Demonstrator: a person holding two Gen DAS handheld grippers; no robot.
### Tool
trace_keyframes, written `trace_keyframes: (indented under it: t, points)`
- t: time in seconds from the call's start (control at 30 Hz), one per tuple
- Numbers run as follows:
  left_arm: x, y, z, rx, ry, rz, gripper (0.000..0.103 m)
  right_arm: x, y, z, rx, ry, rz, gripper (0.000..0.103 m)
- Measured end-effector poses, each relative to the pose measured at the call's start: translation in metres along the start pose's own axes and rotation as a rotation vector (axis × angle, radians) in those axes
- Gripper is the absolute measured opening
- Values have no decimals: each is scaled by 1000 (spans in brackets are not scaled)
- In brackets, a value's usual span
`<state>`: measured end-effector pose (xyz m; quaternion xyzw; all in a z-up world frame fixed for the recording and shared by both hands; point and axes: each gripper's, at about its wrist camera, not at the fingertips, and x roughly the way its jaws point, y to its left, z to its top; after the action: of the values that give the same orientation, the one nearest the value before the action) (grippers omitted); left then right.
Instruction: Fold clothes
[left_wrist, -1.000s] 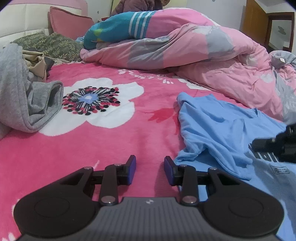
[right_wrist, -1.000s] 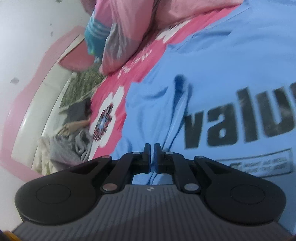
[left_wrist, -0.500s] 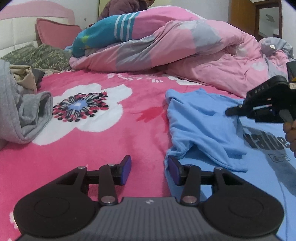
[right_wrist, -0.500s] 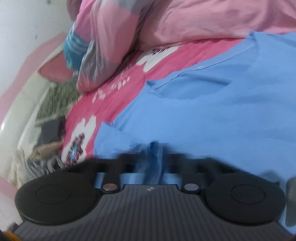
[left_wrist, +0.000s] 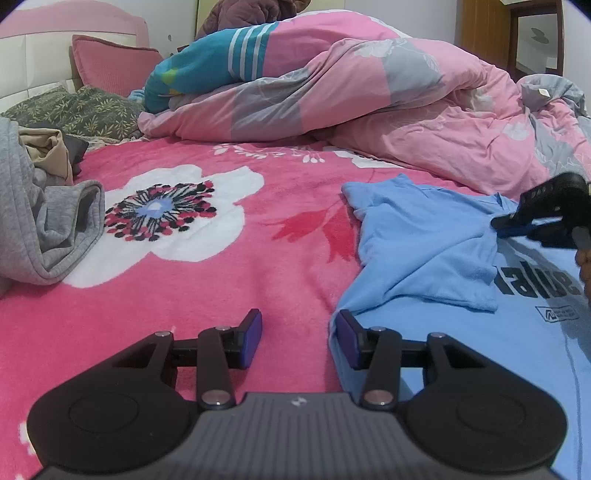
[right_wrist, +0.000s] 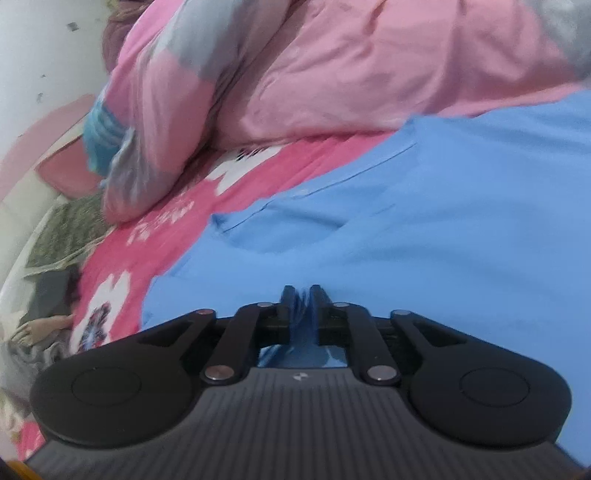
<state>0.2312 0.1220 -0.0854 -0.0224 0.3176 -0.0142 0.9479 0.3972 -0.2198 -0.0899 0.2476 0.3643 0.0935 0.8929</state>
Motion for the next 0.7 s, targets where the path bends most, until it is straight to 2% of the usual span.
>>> trace_keyframes:
  t: [0.03,0.1,0.2,0.33,0.4,0.43,0.57,0.7]
  points:
    - [0,-1,0,2,0,1,47,-4,1,3,0,-18,-23,16]
    - [0,-1,0,8,-1,5,47,-13,10,10,-32,-52,-38,21]
    - [0,-2,0,15,-2,9,47,-14,46,18,-182,-50,-6,23]
    - [-2,-2,0,15,-5,7,46,15,112,15,-438,77,129,47]
    - [-3,-3,0,22,-13,3,43,36,139,11,-521,121,146,47]
    - [-4,-5,-1,31,-18,-3,37,47,149,10,-546,135,145,47]
    - [-7,-15,-3,92,-41,-18,17,88,163,18,-515,231,166,47]
    - [-9,-28,-7,172,-62,-11,7,109,157,25,-435,324,181,46]
